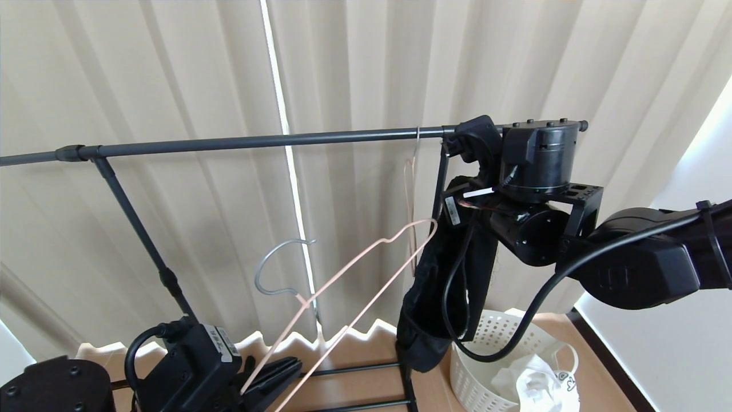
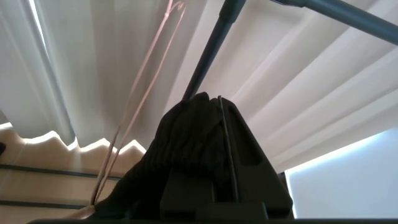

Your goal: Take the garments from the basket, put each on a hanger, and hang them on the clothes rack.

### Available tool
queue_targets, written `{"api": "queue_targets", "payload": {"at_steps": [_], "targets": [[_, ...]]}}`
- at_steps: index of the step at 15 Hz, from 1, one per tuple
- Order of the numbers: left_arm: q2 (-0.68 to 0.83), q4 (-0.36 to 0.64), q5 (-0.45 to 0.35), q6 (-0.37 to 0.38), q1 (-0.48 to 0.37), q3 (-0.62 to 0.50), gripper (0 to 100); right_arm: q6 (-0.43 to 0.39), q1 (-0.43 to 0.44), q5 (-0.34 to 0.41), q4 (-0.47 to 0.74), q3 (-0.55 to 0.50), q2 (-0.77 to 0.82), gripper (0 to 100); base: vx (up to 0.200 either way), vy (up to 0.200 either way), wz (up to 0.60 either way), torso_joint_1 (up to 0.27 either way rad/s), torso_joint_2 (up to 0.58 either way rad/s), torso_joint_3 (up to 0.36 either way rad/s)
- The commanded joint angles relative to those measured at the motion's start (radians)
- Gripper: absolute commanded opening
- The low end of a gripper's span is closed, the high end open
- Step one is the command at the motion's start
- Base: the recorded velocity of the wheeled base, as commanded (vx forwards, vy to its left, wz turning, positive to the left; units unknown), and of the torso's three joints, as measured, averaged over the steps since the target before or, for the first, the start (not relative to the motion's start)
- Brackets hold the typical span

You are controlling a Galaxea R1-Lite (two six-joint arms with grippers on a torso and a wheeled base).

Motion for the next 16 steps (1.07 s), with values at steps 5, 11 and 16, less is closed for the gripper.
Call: {"api": "queue_targets", "payload": {"at_steps": [5,11,16], "targets": [[0.003,-0.002,0.0,0.0,-0.001,0.001,0,0.001,0.001,-0.01,-0.001,-0.003,0.006,0,0.0,0.0,0.0,0.0,0.0,0.0],[0.035,-0.018,0.0,0.0,-0.001,0.001,0,0.003,0.023,-0.01,-0.047,0.016,0.003,0,0.0,0.0,0.0,0.0,0.0,0.0],[0.037,-0.019,0.0,0.001,-0.001,0.001,0,0.003,0.069,-0.01,-0.067,0.048,0.003,0,0.0,0.0,0.0,0.0,0.0,0.0]]}}
